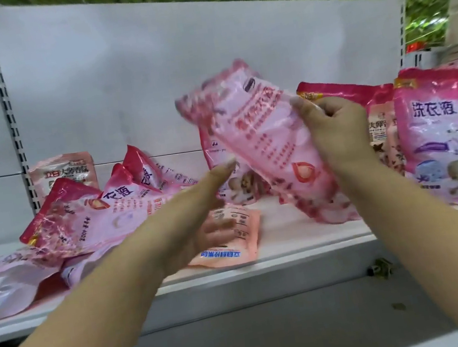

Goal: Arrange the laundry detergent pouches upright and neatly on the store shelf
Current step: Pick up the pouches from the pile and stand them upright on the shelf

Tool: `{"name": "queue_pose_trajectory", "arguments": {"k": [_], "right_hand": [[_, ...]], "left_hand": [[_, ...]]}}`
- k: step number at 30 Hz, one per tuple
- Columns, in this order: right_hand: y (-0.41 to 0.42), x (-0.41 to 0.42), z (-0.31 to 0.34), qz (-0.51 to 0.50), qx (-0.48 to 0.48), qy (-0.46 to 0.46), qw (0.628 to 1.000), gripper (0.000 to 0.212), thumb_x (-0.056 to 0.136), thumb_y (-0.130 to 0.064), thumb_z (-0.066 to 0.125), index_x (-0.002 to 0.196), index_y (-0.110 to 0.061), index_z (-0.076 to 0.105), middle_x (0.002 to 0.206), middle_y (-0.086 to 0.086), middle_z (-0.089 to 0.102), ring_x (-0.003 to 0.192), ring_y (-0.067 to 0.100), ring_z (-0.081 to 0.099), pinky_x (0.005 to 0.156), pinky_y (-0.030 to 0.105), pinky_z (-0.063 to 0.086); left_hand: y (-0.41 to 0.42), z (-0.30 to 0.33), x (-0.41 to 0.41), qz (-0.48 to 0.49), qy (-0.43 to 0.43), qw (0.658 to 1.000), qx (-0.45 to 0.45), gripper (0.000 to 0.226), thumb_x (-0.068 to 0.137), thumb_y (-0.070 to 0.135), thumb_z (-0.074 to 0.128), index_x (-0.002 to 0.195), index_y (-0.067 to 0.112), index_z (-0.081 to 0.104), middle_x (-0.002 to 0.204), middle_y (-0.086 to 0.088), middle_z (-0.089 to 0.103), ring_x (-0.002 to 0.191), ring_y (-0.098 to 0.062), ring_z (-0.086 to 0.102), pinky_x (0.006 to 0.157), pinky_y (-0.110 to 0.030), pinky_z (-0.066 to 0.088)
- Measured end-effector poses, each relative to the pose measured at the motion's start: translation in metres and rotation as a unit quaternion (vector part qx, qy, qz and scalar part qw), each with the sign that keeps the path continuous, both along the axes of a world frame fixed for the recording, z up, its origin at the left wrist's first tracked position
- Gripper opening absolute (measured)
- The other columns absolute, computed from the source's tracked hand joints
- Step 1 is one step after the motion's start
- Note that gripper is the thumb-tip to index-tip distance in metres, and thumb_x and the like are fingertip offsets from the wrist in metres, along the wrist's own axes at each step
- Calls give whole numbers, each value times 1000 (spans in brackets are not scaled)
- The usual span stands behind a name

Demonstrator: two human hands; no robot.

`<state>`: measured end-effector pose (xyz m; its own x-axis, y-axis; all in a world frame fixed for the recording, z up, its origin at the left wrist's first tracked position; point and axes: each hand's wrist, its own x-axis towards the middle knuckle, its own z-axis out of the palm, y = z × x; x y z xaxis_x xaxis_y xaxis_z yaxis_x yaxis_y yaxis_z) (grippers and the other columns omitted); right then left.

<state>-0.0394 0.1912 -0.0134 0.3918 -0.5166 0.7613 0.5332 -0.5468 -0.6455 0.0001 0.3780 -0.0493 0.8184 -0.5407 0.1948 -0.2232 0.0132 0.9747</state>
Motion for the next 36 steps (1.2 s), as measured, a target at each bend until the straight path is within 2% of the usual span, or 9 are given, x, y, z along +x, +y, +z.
{"name": "queue_pose_trajectory", "arguments": {"k": [3, 9, 13, 17, 21, 24, 29, 33, 36], "right_hand": [[18, 12, 2, 104, 88, -26, 990, 29, 85, -34, 63, 63, -16, 54, 55, -6, 54, 46, 7, 53, 47, 24, 47], [33, 23, 8, 184, 34, 65, 980, 25, 87, -44, 54, 75, -23, 59, 89, 12, 69, 84, 31, 68, 77, 49, 55], [25, 29, 11, 244, 33, 147, 958, 30, 81, -54, 55, 89, -24, 55, 95, 2, 68, 87, 23, 67, 79, 42, 54], [18, 41, 10, 287, 53, 183, 939, 70, 51, -64, 64, 103, -18, 55, 101, 7, 68, 90, 26, 67, 84, 44, 54], [20, 65, 16, 297, 92, 155, 938, 19, 80, -37, 65, 88, -21, 57, 92, 3, 67, 87, 24, 65, 82, 40, 52], [26, 88, 17, 172, 24, 106, 979, 13, 88, -31, 59, 81, -21, 56, 80, -5, 61, 82, 17, 61, 76, 32, 49], [14, 111, -12, 170, 34, 29, 984, 18, 89, -24, 58, 71, -24, 53, 71, -8, 58, 62, 1, 60, 56, 13, 49], [7, 124, -25, 163, 62, 42, 984, 21, 88, -23, 60, 69, -21, 51, 73, -6, 57, 71, 12, 58, 66, 21, 49], [10, 128, -30, 145, 81, 36, 985, 15, 88, -24, 60, 76, -21, 53, 75, -1, 57, 73, 16, 57, 74, 32, 49]], "left_hand": [[-21, 14, -7, -33, -10, 997, -67, 73, 55, 56, 64, 121, 26, 48, 121, -3, 58, 109, -25, 58, 93, -44, 49], [-30, 56, 18, 99, -143, 961, -214, 8, 87, 25, 60, 95, 22, 61, 85, 3, 72, 75, -15, 71, 67, -35, 58], [-29, 61, 31, 75, -195, 956, -204, 6, 84, 21, 63, 88, 18, 63, 69, 8, 72, 65, -10, 70, 60, -27, 58], [-35, 58, 49, 85, -186, 960, -194, 8, 82, 22, 66, 88, 17, 64, 70, 4, 72, 65, -14, 69, 64, -31, 59], [-39, 57, 78, 126, -169, 964, -164, 14, 79, 28, 68, 86, 17, 65, 85, -8, 71, 78, -29, 68, 80, -47, 55], [-43, 57, 95, 194, -175, 954, -149, 31, 76, 41, 68, 93, 16, 65, 99, -12, 70, 91, -33, 66, 86, -50, 52], [-22, 55, 80, 262, -235, 932, 82, 97, 65, 69, 46, 141, 9, 36, 137, -8, 50, 112, -22, 56, 91, -31, 43], [-7, 29, 32, 170, -395, 870, 241, 54, 76, 62, 43, 116, 31, 62, 111, 15, 65, 87, 7, 56, 68, -5, 37], [-15, -7, 29, 97, -452, 829, 315, 40, 86, 53, 47, 115, 30, 63, 116, 14, 63, 95, 1, 54, 76, -7, 36]]}}
